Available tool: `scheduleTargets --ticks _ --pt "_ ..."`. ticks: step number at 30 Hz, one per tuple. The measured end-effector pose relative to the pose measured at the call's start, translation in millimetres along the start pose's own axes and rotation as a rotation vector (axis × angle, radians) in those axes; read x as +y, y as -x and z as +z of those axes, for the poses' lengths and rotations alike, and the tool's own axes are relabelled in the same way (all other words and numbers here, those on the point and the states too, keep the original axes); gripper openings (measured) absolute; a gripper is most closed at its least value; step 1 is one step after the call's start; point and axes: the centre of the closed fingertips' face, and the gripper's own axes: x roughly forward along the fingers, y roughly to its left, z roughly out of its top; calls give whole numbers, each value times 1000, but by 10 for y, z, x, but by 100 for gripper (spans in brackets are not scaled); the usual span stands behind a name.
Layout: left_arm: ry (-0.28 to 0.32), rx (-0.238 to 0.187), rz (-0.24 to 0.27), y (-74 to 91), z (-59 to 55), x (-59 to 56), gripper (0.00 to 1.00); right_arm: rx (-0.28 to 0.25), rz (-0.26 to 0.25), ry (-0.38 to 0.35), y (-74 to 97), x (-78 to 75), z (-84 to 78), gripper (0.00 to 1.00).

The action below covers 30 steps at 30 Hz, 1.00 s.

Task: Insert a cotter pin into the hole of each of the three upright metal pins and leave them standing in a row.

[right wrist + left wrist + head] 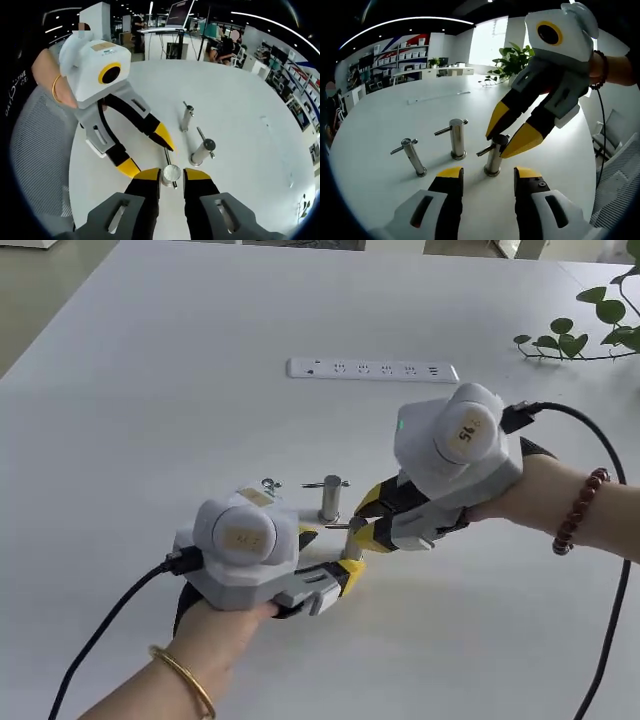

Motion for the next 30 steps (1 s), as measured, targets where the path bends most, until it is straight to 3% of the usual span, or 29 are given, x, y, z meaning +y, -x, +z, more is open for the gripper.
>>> scheduleTargets --ticks 15,23,30 --pt "-25 -5 9 145 28 26 44 -4 10 -12 -77 -16 0 9" --pt "-25 -35 18 277 95 33 46 -3 18 -38 -71 -1 11 8" --pt "-29 -23 31 397 83 93 48 11 32 -15 -59 28 18 8"
